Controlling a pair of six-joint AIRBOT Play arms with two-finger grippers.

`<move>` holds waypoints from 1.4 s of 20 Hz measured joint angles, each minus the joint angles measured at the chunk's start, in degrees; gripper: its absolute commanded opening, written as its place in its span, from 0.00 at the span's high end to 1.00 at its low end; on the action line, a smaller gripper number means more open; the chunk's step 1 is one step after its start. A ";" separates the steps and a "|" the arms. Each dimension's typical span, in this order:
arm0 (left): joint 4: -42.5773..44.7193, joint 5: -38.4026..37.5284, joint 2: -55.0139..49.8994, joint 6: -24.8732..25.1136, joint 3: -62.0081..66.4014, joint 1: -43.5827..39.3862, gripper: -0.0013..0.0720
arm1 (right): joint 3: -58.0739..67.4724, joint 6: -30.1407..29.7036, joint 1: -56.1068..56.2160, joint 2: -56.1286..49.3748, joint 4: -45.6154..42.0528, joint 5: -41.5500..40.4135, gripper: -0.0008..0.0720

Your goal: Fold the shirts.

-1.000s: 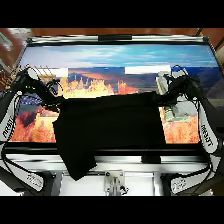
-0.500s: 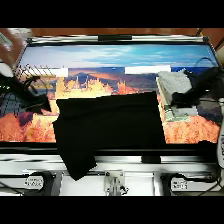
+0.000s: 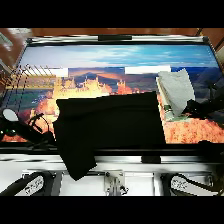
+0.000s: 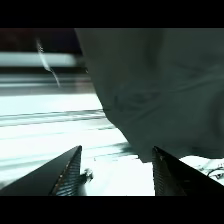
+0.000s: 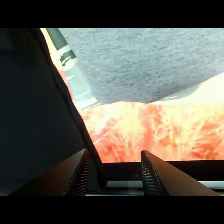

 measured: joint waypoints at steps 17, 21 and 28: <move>-5.57 14.03 -0.92 -1.68 -12.22 -10.97 0.94 | -5.25 -0.04 -0.57 0.31 2.58 -3.93 0.16; -5.79 14.08 -0.81 -1.22 -12.31 -11.21 0.94 | -15.54 -1.95 -0.57 0.31 5.03 -4.22 0.16; -5.79 14.05 -0.46 -0.33 -12.13 -11.30 0.94 | -23.80 -3.41 0.35 0.31 6.38 1.22 0.16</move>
